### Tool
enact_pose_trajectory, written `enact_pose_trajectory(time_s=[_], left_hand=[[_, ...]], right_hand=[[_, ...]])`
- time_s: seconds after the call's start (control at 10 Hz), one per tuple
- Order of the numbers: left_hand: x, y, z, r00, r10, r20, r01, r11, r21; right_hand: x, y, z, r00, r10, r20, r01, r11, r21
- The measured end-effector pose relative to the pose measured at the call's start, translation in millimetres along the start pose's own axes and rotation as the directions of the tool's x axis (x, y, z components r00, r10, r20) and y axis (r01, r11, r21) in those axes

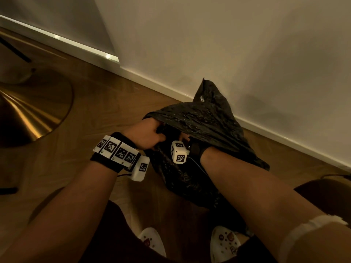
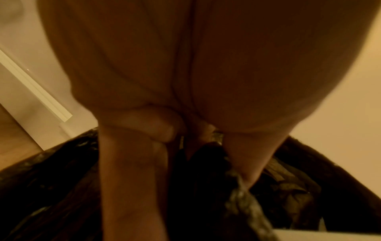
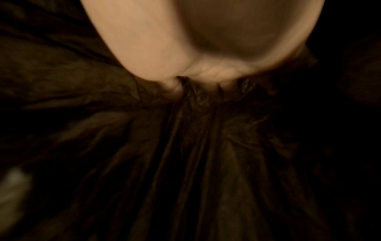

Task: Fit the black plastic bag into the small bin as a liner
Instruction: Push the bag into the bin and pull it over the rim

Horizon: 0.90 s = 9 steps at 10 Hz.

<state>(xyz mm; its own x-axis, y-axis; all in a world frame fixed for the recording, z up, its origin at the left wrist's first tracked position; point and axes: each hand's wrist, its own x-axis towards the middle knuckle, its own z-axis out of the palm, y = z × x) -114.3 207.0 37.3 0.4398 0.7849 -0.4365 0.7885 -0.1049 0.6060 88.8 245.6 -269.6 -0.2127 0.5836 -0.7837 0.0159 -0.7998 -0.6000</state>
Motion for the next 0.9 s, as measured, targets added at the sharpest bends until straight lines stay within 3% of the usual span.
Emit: enact_pose_trajectory(time_s=[0.1,0.2,0.4,0.6,0.7,0.8,0.9], left_hand=[[-3,0,-1,1.0,-0.026,0.017,0.026,1.0,-0.001],[-4,1,-2,0.999,-0.04,0.0,0.04,0.999,-0.024],[1,-1,1,0.997,-0.075,-0.023,0.071,0.989,-0.129],[9,-25,5,0.966,-0.247,0.077,0.259,0.926,-0.273],[11,-36,7,0.939,-0.318,0.133,0.344,0.88,-0.328],[8,-40,12,0.917,-0.351,0.192,0.394,0.873,-0.287],[3,-43,12,0.897,-0.328,0.298,0.371,0.923,-0.1]], right_hand=[[-92,-40,39,0.982,-0.033,-0.186,-0.027,0.949,-0.316],[-106,-53,45,0.992,-0.08,-0.095,0.035,0.915,-0.401],[-163,-88,71,0.991,-0.003,-0.136,-0.006,0.998,-0.063],[-227,-113,66,0.998,0.064,-0.006,-0.062,0.924,-0.378],[-266,-128,39,0.993,-0.068,0.097,0.104,0.892,-0.44],[-281,-141,9,0.968,-0.235,0.088,0.249,0.863,-0.44],[-267,-143,-12,0.956,-0.284,0.072,0.273,0.777,-0.567]])
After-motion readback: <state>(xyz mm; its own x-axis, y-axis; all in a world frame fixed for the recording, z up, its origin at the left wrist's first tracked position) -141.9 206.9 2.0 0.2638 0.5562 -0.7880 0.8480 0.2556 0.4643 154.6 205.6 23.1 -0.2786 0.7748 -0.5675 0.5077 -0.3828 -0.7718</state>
